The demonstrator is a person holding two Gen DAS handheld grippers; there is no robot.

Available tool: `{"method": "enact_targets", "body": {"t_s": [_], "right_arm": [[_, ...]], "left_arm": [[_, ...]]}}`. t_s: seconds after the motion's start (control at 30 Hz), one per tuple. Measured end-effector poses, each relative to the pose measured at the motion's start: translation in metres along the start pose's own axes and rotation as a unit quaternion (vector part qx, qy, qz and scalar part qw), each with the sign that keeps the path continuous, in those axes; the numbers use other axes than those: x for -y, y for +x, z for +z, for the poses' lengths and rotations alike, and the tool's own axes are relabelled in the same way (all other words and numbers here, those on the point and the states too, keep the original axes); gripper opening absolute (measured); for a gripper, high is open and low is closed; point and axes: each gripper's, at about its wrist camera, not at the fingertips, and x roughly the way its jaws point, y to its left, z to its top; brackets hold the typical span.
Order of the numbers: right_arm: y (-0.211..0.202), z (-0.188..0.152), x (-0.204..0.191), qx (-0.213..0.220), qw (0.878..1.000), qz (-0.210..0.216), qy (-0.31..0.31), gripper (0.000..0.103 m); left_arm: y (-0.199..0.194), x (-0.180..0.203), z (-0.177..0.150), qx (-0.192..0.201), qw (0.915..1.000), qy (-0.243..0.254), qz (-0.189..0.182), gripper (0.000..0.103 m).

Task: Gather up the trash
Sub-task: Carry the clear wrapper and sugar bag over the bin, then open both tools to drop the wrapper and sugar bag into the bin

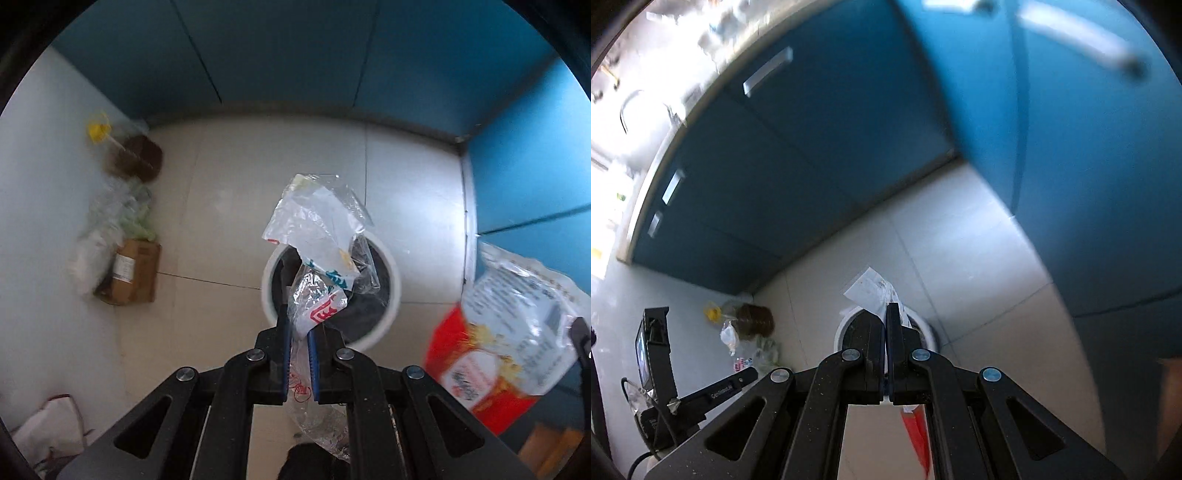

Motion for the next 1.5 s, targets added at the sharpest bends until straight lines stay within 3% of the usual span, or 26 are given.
{"method": "enact_targets", "body": {"t_s": [0.17,0.3,0.43,0.53,0.6,0.7,0.73,0.77,0.8,0.83,0.87,1.03,1.1,1.27,1.5], "right_arm": [[0.132,-0.013,-0.002,0.002,1.000,0.013,-0.013,0.000],[0.210,-0.036,0.003,0.006,1.000,0.018,-0.023,0.000],[0.245,-0.065,0.002,0.015,0.997,0.020,-0.073,0.000],[0.247,-0.080,0.000,0.018,0.994,0.019,-0.109,0.001],[0.248,-0.086,-0.002,0.009,0.991,0.014,-0.133,0.003],[0.238,-0.087,0.005,-0.002,0.990,0.008,-0.140,0.019],[0.234,-0.086,0.008,-0.005,0.990,0.004,-0.139,0.033],[0.226,-0.083,0.011,-0.005,0.991,0.002,-0.137,0.043],[0.218,-0.080,0.014,-0.002,0.991,-0.001,-0.133,0.057],[0.212,-0.079,0.017,0.001,0.991,-0.005,-0.131,0.062],[0.206,-0.076,0.018,0.003,0.991,-0.011,-0.130,0.065],[0.181,-0.071,0.019,0.007,0.986,-0.064,-0.153,0.098],[0.174,-0.073,0.015,0.005,0.981,-0.086,-0.173,0.103],[0.155,-0.078,0.004,-0.010,0.969,-0.108,-0.220,0.103],[0.089,-0.085,-0.015,-0.019,0.964,-0.111,-0.241,0.103]], "left_arm": [[0.102,-0.021,0.022,-0.032,0.9981,-0.041,-0.033,0.006],[0.170,-0.029,0.030,-0.057,0.9954,-0.061,-0.046,0.006],[0.213,-0.032,0.035,-0.072,0.9929,-0.076,-0.056,0.006],[0.227,-0.032,0.039,-0.070,0.9923,-0.084,-0.058,0.007],[0.225,-0.031,0.038,-0.065,0.9926,-0.084,-0.059,0.008],[0.222,-0.027,0.035,-0.061,0.9932,-0.079,-0.059,0.014],[0.218,-0.025,0.033,-0.060,0.9940,-0.074,-0.053,0.025],[0.218,-0.023,0.034,-0.058,0.9944,-0.071,-0.051,0.048],[0.214,-0.020,0.034,-0.052,0.9956,-0.063,-0.045,0.063],[0.210,-0.019,0.033,-0.044,0.9966,-0.057,-0.039,0.090],[0.206,-0.019,0.032,-0.036,0.9974,-0.053,-0.034,0.097],[0.182,-0.016,0.024,-0.009,0.9997,-0.024,0.001,0.097],[0.171,-0.018,0.018,0.005,0.9997,-0.017,0.014,0.098],[0.130,-0.026,-0.007,0.059,0.9966,-0.005,0.057,0.098],[0.046,-0.032,-0.050,0.070,0.9961,-0.009,0.053,0.098]]}}
